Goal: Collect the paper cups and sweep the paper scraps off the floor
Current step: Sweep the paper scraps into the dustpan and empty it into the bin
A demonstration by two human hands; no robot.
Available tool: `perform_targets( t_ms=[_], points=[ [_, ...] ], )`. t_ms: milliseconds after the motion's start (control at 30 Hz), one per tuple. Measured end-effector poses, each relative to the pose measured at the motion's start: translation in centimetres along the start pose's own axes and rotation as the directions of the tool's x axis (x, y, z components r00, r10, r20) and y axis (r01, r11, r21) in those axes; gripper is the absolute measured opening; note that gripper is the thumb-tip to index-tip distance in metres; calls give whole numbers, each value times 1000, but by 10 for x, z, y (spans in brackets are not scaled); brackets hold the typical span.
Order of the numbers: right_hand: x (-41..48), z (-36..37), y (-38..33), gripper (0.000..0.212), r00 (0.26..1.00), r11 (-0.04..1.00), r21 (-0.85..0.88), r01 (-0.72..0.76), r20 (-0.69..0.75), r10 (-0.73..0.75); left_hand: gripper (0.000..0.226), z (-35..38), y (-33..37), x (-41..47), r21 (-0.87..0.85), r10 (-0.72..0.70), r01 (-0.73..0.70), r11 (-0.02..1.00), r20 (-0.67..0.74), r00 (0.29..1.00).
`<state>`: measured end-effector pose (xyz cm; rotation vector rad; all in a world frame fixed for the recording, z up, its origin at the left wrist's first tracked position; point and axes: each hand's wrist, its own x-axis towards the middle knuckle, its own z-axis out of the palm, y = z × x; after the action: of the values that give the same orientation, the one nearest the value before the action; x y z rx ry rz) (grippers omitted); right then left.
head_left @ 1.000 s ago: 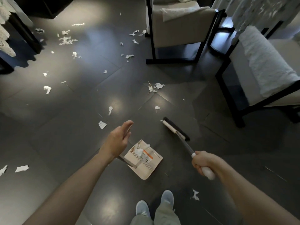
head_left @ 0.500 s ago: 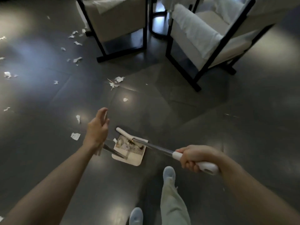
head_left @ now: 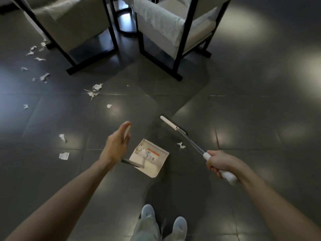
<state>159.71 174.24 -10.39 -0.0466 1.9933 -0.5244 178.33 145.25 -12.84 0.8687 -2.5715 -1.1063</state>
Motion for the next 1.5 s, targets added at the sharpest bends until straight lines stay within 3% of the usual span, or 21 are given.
perform_targets(
  t_ms=[133, 267, 400, 567, 700, 900, 1033, 1167, 1333, 1433, 1500],
  points=[
    [13, -13, 54, 62, 998, 999, 16, -40, -44, 41, 44, 39, 31, -21, 70, 113, -121, 990, 108, 988],
    [23, -6, 91, 71, 993, 980, 165, -113, -10, 116, 47, 79, 59, -30, 129, 122, -148, 981, 186, 975],
    [4, 25, 99, 75, 987, 980, 139, -139, 99, 126, 44, 98, 77, -26, 176, 142, -166, 970, 142, 980],
    [-30, 15, 82, 60, 924, 922, 286, -261, 352, 153, 46, 94, 69, -33, 197, 79, -101, 975, 116, 990],
    [-54, -4, 58, 54, 906, 912, 320, -256, 408, 111, 46, 77, 49, -49, 145, 39, -45, 988, 44, 998],
    [-54, 13, 33, 66, 965, 977, 200, -70, 263, 15, 39, 52, 29, -73, 75, -16, 20, 997, -57, 998],
    [-32, 27, 30, 66, 987, 989, -67, 133, 96, -127, 36, 40, 21, -75, 58, -56, 60, 997, -79, 995],
    [10, 34, 25, 64, 989, 968, -209, 138, -17, -144, 36, 38, 16, -55, 63, -71, 76, 995, -86, 994],
    [26, 58, 30, 78, 996, 995, -89, 46, 79, -39, 38, 41, 12, -32, 99, -66, 74, 992, -84, 994],
    [8, 73, 35, 77, 988, 993, -120, 9, 157, 9, 39, 37, 9, -26, 96, -79, 87, 992, -88, 993],
    [-6, 76, 35, 76, 961, 997, 38, -73, 271, 60, 39, 35, 5, -26, 103, -81, 91, 991, -98, 992]
  ],
)
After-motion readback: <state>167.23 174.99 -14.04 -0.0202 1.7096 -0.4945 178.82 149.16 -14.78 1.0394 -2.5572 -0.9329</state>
